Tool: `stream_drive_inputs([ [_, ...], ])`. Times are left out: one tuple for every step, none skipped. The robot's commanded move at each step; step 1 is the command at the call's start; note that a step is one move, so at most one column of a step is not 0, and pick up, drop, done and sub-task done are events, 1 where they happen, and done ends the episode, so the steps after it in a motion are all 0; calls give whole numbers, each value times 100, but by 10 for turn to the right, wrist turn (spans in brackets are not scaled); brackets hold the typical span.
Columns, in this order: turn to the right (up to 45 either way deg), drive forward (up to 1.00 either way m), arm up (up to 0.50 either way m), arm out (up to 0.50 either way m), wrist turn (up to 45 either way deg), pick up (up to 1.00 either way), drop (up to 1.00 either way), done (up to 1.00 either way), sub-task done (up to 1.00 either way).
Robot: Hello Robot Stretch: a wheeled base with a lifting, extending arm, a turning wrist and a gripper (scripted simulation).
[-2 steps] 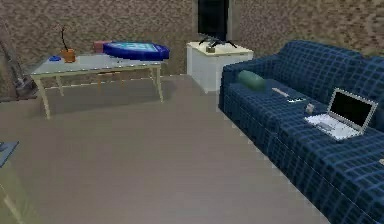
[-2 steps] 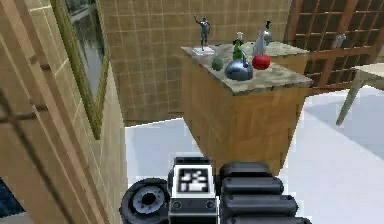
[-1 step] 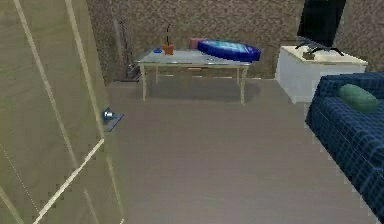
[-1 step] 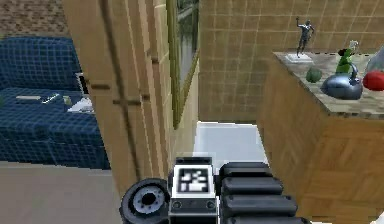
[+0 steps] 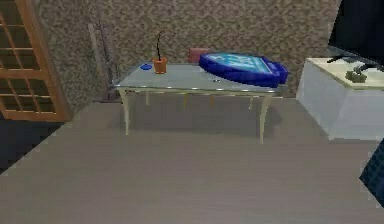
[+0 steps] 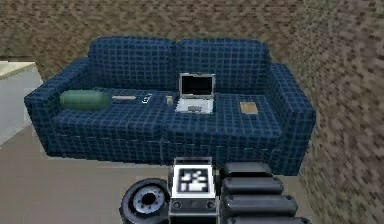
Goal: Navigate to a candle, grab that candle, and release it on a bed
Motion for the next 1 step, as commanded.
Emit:
stream_drive_inputs([
  [-210,0,0,0,0,0,0,0,0],
])
